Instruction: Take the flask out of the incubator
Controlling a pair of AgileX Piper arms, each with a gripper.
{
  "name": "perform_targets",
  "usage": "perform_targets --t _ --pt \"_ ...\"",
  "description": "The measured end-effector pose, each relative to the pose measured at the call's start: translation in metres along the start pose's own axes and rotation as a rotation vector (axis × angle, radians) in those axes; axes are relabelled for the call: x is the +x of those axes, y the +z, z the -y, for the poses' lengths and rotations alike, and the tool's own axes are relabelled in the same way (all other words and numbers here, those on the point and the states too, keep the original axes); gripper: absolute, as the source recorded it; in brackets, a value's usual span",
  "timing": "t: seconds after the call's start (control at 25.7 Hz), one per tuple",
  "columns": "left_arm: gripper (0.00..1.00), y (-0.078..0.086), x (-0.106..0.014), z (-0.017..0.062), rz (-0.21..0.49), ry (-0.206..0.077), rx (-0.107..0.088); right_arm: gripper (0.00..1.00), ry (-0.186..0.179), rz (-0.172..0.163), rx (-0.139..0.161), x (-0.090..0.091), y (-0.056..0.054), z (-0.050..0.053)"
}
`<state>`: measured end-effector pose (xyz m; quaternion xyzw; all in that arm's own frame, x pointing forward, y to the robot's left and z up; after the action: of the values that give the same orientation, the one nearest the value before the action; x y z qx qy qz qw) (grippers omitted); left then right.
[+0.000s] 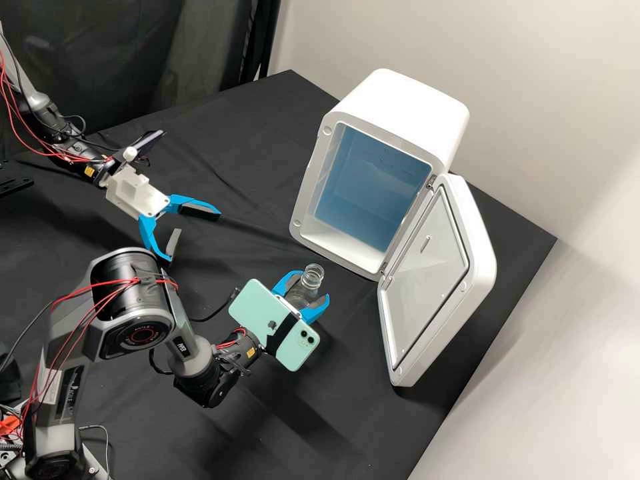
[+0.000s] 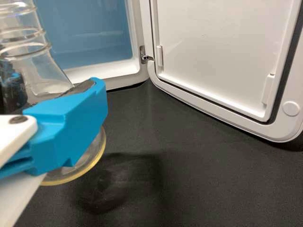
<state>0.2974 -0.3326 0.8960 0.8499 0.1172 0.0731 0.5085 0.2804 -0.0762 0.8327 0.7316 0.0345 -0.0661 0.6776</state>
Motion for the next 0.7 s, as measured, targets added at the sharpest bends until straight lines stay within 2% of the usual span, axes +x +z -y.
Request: perform_targets --t 0.12,0.27,0.47,0.7 --pt "1.00 0.0001 -0.0002 0.0002 0.001 0.000 -0.002 0.00 -0.002 -0.001 -0.004 0.0000 -0.0001 0.0002" --pt "1.00 0.0013 -0.0005 0.0015 0.004 -0.004 -0.023 0.00 -0.002 -0.001 -0.009 0.0000 -0.0001 0.0002" --pt "1.00 0.0020 -0.0001 0.0020 0.007 -0.004 -0.026 0.00 -0.006 -0.004 -0.025 0.0000 -0.0003 0.0006" --pt "1.00 0.0011 0.0010 0.0046 0.006 -0.011 -0.029 0.00 -0.055 -0.028 -0.053 0.0007 -0.0018 0.0065"
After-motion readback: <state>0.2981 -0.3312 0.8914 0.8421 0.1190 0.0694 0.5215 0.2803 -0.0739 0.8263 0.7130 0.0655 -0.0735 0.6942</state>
